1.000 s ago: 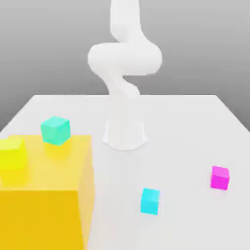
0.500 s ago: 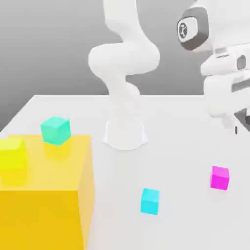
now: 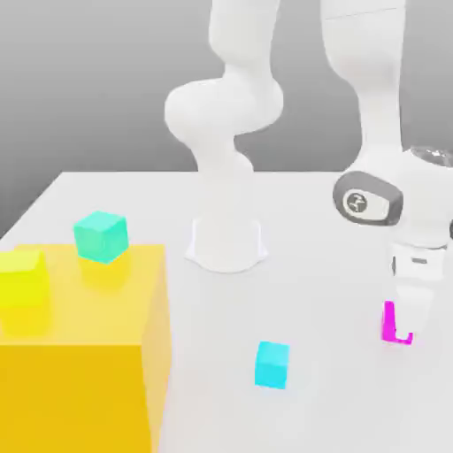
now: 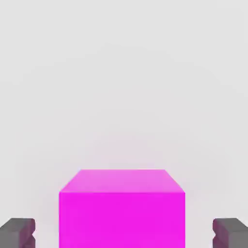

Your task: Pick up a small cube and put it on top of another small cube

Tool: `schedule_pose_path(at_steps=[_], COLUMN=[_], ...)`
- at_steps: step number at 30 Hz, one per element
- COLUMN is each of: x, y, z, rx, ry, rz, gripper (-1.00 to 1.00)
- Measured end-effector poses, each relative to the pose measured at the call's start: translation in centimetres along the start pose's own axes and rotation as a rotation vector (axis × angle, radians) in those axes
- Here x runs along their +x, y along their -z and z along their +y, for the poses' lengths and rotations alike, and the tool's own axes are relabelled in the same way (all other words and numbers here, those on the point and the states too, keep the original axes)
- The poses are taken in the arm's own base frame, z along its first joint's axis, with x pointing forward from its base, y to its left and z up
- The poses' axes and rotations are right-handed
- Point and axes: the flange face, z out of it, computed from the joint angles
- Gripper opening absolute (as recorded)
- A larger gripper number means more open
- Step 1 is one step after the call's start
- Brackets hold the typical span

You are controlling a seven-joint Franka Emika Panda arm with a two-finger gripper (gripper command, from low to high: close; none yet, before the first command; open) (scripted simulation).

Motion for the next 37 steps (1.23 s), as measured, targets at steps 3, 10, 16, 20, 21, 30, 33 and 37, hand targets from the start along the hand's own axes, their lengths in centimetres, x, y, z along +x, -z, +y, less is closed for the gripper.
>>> schedule_pose_path(at_steps=[3, 10, 16, 20, 21, 30, 33, 37], x=[0.0, 0.1, 1.4, 1.1, 0.8, -1.9, -1.9, -2.2], y=[0.0, 4.2, 7.8, 9.3, 9.6, 9.1, 6.7, 4.6], z=[0.0, 0.0, 8.2, 14.8, 16.2, 24.6, 24.7, 24.7], rx=[0.000, -0.002, -0.021, -0.026, -0.025, 0.004, 0.004, 0.000], ry=[0.000, 0.000, -0.122, -0.211, -0.228, -0.344, -0.346, -0.348], rz=[0.000, 0.000, 0.009, 0.010, 0.009, 0.001, 0.001, -0.001], gripper=[-1.00, -1.00, -1.00, -1.00, -1.00, -1.00, -1.00, 1.00])
